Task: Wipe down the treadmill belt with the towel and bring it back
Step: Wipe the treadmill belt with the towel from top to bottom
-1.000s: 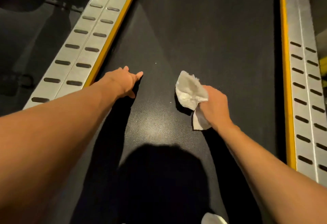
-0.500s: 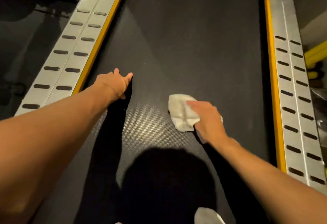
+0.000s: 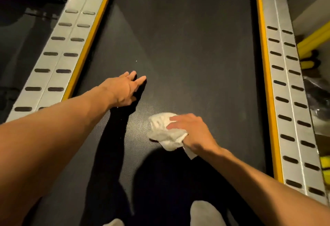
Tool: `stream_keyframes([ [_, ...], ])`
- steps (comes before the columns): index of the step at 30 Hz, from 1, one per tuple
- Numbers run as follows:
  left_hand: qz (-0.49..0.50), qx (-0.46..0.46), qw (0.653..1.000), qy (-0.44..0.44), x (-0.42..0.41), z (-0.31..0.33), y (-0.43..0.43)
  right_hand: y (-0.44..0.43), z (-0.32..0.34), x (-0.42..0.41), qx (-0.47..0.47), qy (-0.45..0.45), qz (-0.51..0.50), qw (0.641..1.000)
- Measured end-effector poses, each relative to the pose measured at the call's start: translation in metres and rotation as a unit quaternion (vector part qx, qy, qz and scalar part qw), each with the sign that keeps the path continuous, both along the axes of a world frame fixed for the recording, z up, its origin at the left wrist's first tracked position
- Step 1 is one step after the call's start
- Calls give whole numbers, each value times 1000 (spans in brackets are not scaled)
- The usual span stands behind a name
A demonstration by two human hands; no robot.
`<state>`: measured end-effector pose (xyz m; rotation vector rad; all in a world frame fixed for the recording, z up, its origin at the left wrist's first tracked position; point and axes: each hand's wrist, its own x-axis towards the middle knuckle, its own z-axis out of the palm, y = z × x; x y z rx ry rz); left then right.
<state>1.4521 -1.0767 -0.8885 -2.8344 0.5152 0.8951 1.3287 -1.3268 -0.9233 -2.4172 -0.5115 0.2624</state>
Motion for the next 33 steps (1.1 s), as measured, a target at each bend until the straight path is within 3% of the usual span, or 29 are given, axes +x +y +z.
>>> stream_keyframes([
  [3, -34, -20, 999, 15, -3, -1, -18, -22, 6, 27, 89, -44, -128, 987],
  [6, -46, 12, 998, 43, -2, -1, -28, -63, -9, 52, -48, -11, -266, 963],
  [7, -42, 22, 998, 50, 0, -1, -31, -68, -14, 48, -89, 17, -270, 959],
  [9, -37, 32, 997, 57, 3, -2, -36, -63, -13, 24, -114, 36, -173, 978],
  [11, -35, 36, 997, 58, 5, -5, -37, -45, -9, -2, -39, 12, -47, 998],
  [12, -33, 36, 997, 58, 5, -7, -37, -39, -4, -5, 23, 12, -45, 999],
  [14, -32, 33, 998, 51, 6, -9, -37, -50, -3, 18, 73, 30, -157, 984],
  [17, -18, 27, 998, 56, 6, -10, -35, -74, 7, 68, -84, -17, -265, 961],
  [20, -19, 28, 998, 57, 9, -13, -35, -57, 8, 55, -228, 7, -225, 947],
  [21, -19, 27, 998, 56, 9, -14, -35, -46, 4, 37, -216, 18, -166, 962],
  [24, -15, 22, 998, 57, 8, -18, -32, -32, -3, -5, -4, 23, 6, 1000],
  [25, -13, 22, 998, 55, 9, -18, -32, -40, -3, -1, 21, 15, -10, 1000],
  [27, -10, 25, 998, 57, 9, -17, -34, -64, -2, 22, 23, -15, -153, 988],
  [30, -14, 44, 997, 64, 9, -13, -39, -93, -11, 42, -68, -26, -333, 940],
  [31, -14, 47, 997, 66, 8, -14, -42, -88, -13, 36, -82, -28, -321, 943],
  [33, -11, 50, 996, 68, 7, -13, -47, -66, -20, 11, -57, -40, -190, 979],
])
